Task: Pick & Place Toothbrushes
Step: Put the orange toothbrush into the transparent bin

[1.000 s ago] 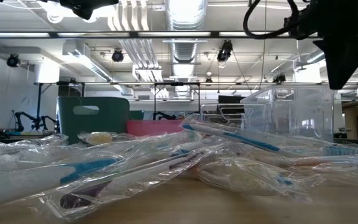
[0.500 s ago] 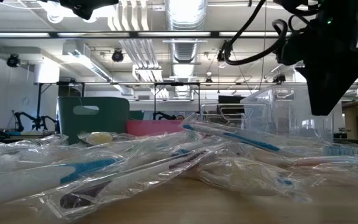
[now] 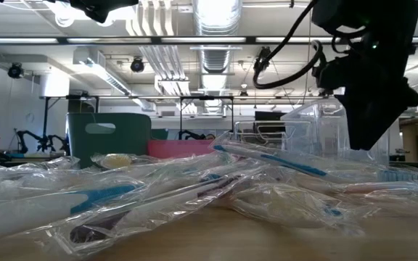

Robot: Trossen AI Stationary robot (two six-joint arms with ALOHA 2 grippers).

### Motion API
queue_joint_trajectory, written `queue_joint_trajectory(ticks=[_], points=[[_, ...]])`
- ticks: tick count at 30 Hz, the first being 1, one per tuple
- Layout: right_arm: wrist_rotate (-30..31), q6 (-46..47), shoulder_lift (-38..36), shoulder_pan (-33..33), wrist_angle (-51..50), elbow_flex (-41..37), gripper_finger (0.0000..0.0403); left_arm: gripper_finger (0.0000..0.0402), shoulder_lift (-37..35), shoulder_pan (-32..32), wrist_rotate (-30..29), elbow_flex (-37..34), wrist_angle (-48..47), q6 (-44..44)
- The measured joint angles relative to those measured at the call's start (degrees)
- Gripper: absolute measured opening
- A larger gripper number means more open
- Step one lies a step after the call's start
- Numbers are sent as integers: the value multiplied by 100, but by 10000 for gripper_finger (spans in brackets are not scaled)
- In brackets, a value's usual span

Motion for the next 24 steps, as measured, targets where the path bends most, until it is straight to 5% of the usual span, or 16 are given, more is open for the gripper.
queue_joint_trajectory(ticks=[24], points=[[282,-27,2,-2,845,-582,125,90,-1,-2,1,0,0,-1]])
